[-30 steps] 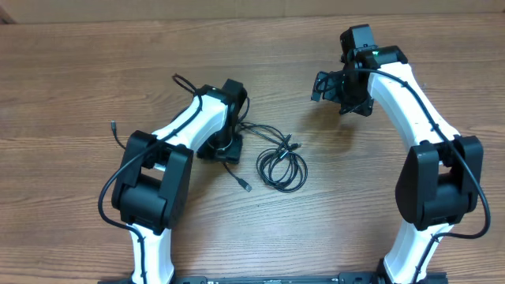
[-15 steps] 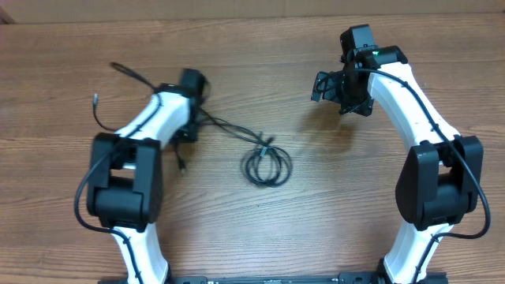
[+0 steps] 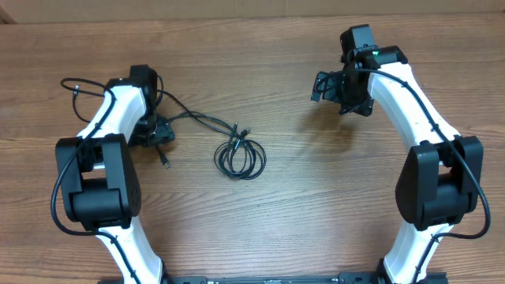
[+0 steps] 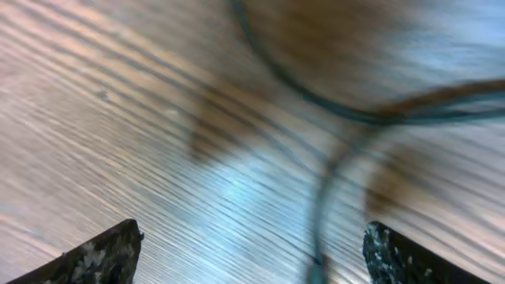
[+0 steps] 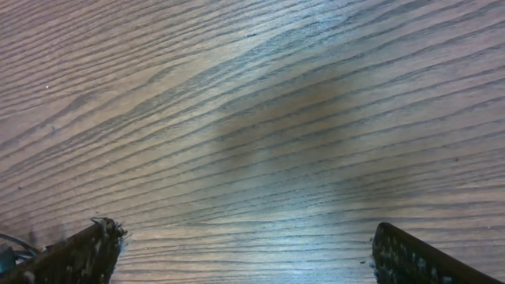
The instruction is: Untangle cables
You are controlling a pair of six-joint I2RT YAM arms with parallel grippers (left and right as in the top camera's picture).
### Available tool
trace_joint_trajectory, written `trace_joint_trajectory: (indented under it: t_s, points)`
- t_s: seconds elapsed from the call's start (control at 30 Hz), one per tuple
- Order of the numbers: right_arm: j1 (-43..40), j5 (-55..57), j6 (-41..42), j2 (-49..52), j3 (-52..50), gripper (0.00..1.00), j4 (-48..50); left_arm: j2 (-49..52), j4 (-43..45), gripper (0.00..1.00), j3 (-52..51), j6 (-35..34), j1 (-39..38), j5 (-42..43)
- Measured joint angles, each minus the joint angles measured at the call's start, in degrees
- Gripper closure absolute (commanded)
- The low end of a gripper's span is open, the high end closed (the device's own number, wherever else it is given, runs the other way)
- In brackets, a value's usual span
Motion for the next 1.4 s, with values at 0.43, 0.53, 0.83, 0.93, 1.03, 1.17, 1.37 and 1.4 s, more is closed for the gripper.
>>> trace_joint_trajectory:
  t_s: [0.43,0.53,0.83,0.93,1.03,1.17,1.37,1.4]
  points:
    - [0.0,0.0,0.0,0.0,0.0,0.0,0.0,-6.9,8.4,0.08,3.5,1.4,-7.2,15.1]
    - [0.0,0.0,0.0,0.0,0.0,0.0,0.0,-2.1,10.6,0.09,3.5,1.4,-8.9,15.6]
    - [0.0,0.0,0.0,0.0,0.0,0.0,0.0,3.2,14.2,0.06,3.4,2.7,-9.9,24.9]
    - [0.0,0.0,0.0,0.0,0.0,0.0,0.0,3.2,14.2,0.02,3.4,2.9,-9.9,25.5]
    - [0.0,0.0,0.0,0.0,0.0,0.0,0.0,3.2,14.2,0.02,3.4,2.9,-9.9,25.9]
    - [0.0,0.0,0.0,0.0,0.0,0.0,0.0,3.2,14.2,0.0,3.4,2.9,-9.9,25.9]
    - [0.0,0.0,0.0,0.0,0.0,0.0,0.0,3.2,14.2,0.0,3.4,2.9,-9.9,25.9]
    - [0.0,0.0,0.0,0.0,0.0,0.0,0.0,3.2,14.2,0.0,3.4,2.9,-9.9,25.9]
